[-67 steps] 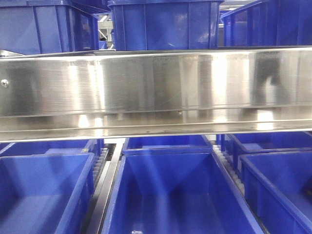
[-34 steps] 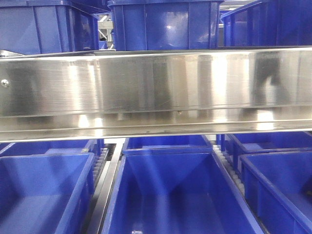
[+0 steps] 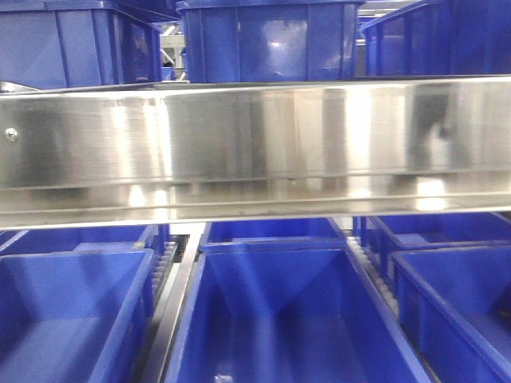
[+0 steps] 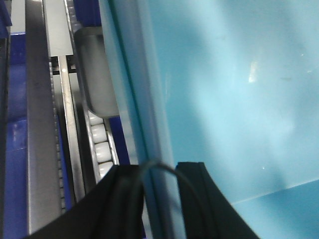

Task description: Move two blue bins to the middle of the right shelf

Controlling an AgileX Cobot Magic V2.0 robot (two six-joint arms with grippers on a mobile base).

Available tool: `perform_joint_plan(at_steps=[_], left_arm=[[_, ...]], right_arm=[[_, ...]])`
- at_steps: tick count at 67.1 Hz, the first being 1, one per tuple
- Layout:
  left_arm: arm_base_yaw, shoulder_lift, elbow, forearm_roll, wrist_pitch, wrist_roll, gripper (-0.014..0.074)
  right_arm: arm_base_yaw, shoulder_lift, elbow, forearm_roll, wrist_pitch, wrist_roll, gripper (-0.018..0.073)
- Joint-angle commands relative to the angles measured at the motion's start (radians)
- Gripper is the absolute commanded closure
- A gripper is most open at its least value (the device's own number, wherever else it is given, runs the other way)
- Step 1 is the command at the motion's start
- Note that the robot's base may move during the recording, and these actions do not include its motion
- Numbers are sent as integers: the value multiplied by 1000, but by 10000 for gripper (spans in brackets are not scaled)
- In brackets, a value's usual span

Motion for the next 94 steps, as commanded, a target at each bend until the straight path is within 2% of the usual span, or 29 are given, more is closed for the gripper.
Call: perform_joint_plan(at_steps=[1, 24, 39, 94], left_arm=[[-4, -23, -21, -4, -67, 25, 707], [-4, -23, -21, -4, -144, 25, 707], [-4, -23, -21, -4, -223, 25, 707], [-4, -23, -21, -4, -223, 25, 707]], right_arm=[[-5, -10, -15, -28, -92, -14, 712], [-5, 2, -15, -28, -179, -14, 712], [-5, 2, -15, -28, -185, -14, 712], [-5, 2, -15, -28, -185, -14, 712]])
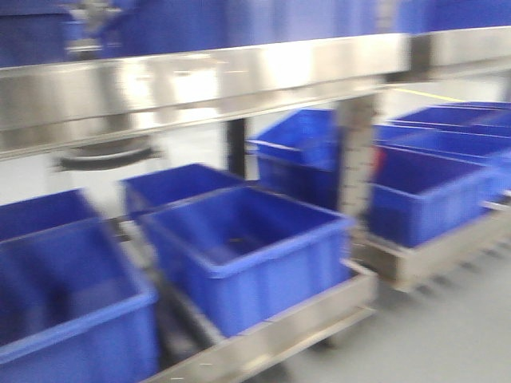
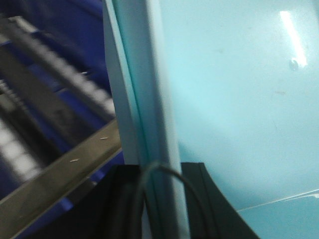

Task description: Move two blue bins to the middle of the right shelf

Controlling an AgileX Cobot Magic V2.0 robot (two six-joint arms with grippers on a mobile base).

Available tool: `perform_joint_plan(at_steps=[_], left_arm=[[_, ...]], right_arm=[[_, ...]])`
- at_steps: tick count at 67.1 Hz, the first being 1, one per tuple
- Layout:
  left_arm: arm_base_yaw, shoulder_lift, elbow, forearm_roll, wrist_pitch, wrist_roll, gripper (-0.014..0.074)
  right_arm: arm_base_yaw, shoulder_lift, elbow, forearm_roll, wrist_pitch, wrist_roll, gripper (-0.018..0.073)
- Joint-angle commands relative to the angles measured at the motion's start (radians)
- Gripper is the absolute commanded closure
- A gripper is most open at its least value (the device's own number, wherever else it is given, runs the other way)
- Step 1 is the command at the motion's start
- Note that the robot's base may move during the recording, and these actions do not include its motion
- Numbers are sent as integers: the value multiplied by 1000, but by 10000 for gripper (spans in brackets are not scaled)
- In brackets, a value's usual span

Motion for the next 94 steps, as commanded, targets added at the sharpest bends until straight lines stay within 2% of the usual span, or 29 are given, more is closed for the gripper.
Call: perform_joint_plan(at_steps=[1, 94], left_arm=[[-4, -25, -21, -34, -93, 22, 707], [-4, -25, -21, -34, -93, 22, 707]], right_arm=[[-5, -10, -15, -20, -97, -14, 712], [-5, -10, -15, -20, -97, -14, 712]])
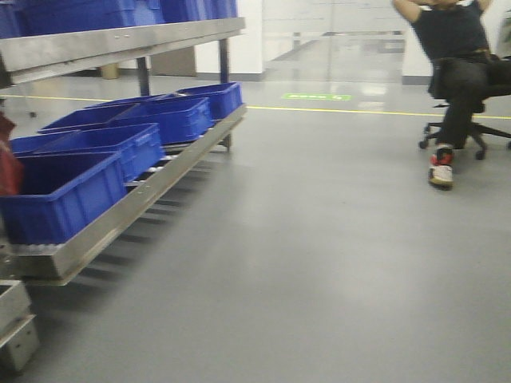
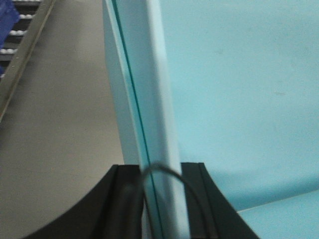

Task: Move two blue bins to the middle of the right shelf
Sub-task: 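Drive the base away from the shelf while holding the bin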

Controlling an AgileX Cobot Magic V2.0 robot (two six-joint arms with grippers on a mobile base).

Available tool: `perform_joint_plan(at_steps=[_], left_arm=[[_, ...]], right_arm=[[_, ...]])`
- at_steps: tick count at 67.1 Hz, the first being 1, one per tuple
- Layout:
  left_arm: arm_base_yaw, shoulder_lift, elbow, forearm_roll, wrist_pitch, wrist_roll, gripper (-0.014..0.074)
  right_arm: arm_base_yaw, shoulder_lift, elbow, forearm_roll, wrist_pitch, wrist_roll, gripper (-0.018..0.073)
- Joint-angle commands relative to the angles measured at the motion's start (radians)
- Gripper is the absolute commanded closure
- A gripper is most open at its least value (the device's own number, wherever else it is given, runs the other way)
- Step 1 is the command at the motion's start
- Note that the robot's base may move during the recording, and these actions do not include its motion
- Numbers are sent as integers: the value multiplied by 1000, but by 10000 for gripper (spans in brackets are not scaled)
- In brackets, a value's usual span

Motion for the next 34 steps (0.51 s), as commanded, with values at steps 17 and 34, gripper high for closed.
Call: perform_joint_plan(at_steps=[17, 34], left_arm=[[-4, -25, -21, -33, -89, 22, 707], [-4, -25, -21, -33, -89, 22, 707]], right_arm=[[-5, -10, -15, -20, -97, -14, 712], [-5, -10, -15, -20, -97, -14, 712]])
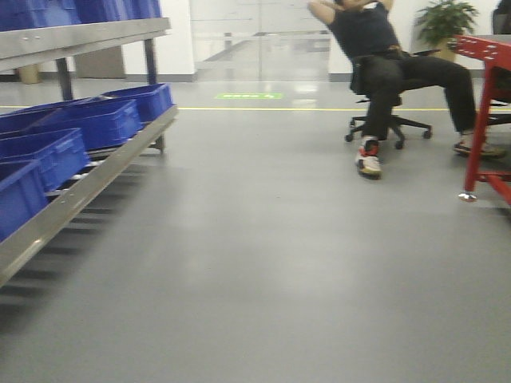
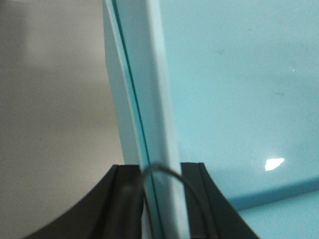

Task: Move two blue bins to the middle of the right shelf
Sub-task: 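Drive the base away from the shelf while holding the bin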

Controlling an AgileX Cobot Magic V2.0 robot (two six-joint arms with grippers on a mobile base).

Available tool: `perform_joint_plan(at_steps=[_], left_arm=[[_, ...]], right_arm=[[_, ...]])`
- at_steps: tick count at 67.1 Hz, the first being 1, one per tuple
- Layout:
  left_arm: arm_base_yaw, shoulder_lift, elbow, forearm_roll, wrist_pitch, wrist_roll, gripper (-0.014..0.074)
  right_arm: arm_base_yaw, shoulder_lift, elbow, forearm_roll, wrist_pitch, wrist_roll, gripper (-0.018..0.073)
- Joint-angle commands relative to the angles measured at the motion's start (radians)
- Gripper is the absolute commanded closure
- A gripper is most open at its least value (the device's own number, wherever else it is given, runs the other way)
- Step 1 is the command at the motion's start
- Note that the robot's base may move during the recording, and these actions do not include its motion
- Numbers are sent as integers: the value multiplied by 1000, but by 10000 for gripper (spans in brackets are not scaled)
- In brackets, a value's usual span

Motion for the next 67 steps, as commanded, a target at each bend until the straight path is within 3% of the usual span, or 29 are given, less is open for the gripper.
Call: perform_joint_plan(at_steps=[1, 67], left_arm=[[-4, -25, -21, -35, -90, 22, 707], [-4, -25, -21, -35, -90, 22, 707]], right_arm=[[-5, -10, -15, -20, -97, -14, 712], [-5, -10, -15, -20, -97, -14, 712]])
